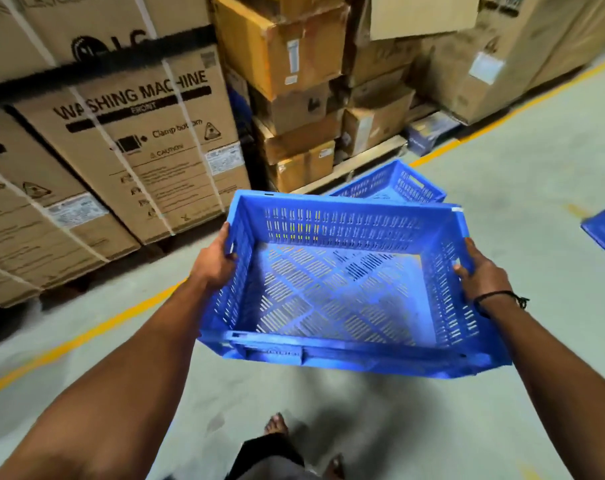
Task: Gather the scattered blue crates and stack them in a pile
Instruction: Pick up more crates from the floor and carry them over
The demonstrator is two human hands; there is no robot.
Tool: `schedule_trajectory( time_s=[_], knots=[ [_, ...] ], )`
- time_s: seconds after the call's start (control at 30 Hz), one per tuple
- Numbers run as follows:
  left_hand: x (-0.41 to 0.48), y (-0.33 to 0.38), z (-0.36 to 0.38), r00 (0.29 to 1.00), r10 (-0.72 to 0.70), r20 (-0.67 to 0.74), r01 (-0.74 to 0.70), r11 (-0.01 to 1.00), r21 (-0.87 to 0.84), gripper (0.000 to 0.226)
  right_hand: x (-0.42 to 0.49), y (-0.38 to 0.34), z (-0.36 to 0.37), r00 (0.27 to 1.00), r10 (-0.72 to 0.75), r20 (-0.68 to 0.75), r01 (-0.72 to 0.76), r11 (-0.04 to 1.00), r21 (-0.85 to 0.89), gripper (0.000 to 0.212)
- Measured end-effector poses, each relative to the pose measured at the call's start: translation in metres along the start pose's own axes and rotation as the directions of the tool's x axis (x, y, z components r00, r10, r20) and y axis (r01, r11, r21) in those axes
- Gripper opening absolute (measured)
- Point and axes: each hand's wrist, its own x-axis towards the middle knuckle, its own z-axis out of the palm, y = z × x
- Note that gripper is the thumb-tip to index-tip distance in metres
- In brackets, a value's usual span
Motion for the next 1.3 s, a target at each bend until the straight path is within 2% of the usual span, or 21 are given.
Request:
schedule_trajectory(
  time_s=[0.27,0.4,0.67,0.8,1.0,1.3],
  knots=[
    [0.081,0.115,0.081,0.996,0.088,0.028,-0.089,0.996,0.031,0.072,0.104,0.061,-0.049,0.996,0.069,-0.059,-0.068,0.998,0.01,0.061],
    [0.137,0.165,0.116,0.994,0.108,0.02,-0.107,0.994,-0.022,0.07,0.164,0.073,-0.07,0.99,0.097,-0.103,-0.093,0.995,0.048,0.062],
    [0.23,0.253,0.162,0.993,0.113,0.032,-0.114,0.993,0.036,0.066,0.284,0.083,-0.097,0.987,0.128,-0.095,-0.119,0.988,0.102,0.061],
    [0.268,0.279,0.192,0.998,0.062,0.007,-0.062,0.998,-0.009,0.068,0.366,0.087,-0.102,0.995,0.085,-0.05,-0.079,0.992,0.096,0.061],
    [0.298,0.301,0.236,0.991,-0.111,-0.076,0.106,0.992,-0.072,0.07,0.494,0.078,-0.105,0.997,-0.045,0.055,0.042,0.998,0.056,0.062],
    [0.337,0.303,0.287,0.924,-0.348,-0.158,0.329,0.935,-0.136,0.071,0.65,0.019,-0.068,0.953,-0.224,0.202,0.238,0.97,-0.046,0.062]
  ],
)
